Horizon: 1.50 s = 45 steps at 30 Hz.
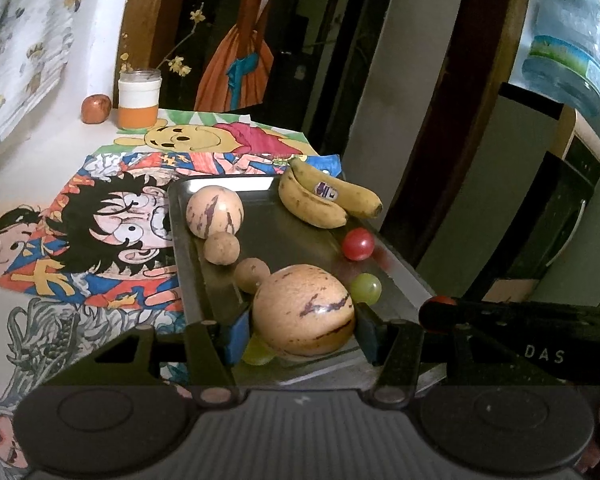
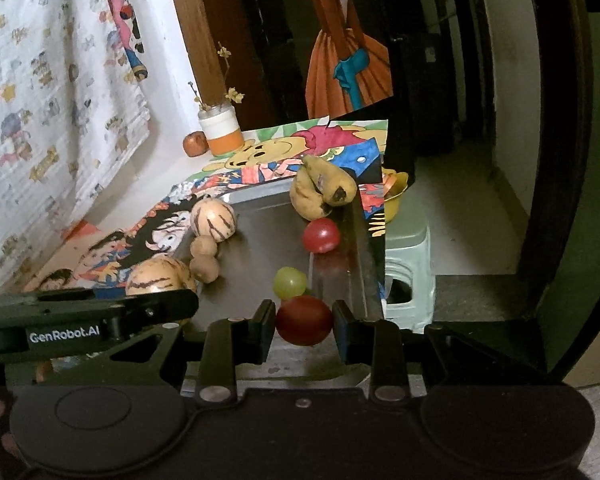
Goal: Organize fruits
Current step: 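Lower and release the speckled fruit onto the tray with the left tool while the right tool holds the tomato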
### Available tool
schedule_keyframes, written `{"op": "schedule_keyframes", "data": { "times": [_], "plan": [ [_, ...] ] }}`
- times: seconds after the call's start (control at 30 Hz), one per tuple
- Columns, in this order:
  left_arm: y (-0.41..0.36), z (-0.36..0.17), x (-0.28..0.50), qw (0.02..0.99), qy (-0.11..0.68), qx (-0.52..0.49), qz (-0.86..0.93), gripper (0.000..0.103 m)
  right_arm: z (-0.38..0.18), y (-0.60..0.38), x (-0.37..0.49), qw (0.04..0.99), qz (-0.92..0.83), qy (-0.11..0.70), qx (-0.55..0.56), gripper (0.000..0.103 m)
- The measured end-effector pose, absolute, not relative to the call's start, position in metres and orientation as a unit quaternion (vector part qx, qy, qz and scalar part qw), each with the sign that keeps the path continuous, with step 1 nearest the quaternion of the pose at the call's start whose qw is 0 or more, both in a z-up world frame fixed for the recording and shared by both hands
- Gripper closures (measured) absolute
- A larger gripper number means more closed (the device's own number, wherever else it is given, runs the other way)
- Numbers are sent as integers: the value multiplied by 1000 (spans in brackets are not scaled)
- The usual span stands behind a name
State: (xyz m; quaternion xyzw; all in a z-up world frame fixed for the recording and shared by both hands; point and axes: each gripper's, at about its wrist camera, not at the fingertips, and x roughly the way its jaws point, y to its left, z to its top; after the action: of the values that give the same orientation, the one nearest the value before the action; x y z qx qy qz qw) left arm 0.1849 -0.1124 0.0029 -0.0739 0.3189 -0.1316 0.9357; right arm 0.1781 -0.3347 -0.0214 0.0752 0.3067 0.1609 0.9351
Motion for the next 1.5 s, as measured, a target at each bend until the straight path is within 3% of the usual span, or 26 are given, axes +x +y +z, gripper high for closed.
{"op": "schedule_keyframes", "data": {
  "times": [1.2,1.5],
  "plan": [
    [-156,-5,179,922,304,182,-156,44,-30,-325,166,939,156,304,-27,70],
    [-151,-8,182,918,312,191,-152,45,-31,-325,166,939,158,304,-33,69]
  ]
}}
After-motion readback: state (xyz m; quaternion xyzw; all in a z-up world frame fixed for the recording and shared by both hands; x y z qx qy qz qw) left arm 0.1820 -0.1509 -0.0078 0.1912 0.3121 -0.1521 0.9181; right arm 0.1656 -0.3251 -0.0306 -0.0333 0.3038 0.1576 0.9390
